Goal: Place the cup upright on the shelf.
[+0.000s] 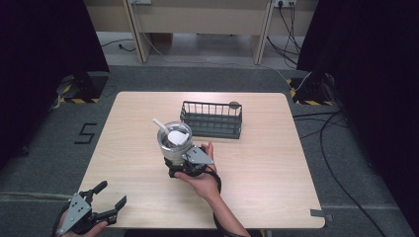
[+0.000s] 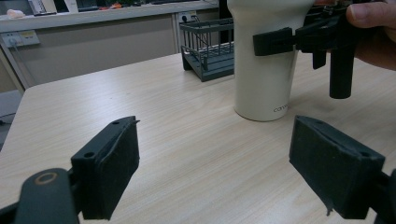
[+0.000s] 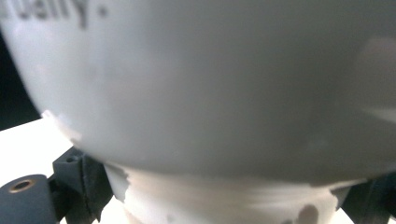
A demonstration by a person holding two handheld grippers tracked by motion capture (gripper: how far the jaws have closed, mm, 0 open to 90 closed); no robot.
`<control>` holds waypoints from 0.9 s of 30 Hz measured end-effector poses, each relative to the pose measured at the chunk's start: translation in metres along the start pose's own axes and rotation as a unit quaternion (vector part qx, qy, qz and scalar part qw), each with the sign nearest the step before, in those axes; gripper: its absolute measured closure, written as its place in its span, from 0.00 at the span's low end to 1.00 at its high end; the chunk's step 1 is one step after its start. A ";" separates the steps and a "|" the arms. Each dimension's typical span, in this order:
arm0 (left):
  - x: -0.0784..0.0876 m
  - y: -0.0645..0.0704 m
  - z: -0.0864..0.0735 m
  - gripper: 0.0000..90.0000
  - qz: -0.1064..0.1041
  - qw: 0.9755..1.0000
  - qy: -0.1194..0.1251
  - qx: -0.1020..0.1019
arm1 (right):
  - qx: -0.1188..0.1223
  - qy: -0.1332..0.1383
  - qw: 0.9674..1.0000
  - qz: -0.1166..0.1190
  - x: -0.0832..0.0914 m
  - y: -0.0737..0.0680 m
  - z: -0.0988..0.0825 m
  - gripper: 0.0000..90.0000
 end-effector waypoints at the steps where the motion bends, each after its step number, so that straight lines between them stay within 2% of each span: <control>1: 0.000 0.000 0.000 0.17 0.000 1.000 0.000 0.001 | 0.000 0.002 1.000 0.000 0.000 0.000 0.000 0.10; 16: 0.000 -0.001 0.000 0.17 0.000 1.000 0.001 0.003 | -0.001 0.001 1.000 -0.011 -0.001 0.003 0.003 0.11; 27: 0.000 -0.001 0.000 0.17 0.000 1.000 0.002 0.005 | -0.006 0.012 1.000 -0.025 0.000 0.016 0.019 0.11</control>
Point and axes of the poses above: each handheld gripper's, and its own axes: x roughly backward along the jaws, z roughly out of its top, y roughly to its right, the point moved 10 cm from there along -x, roughly forward along the jaws, and after that the axes turned 8 degrees about x, right-handed, at the moved point
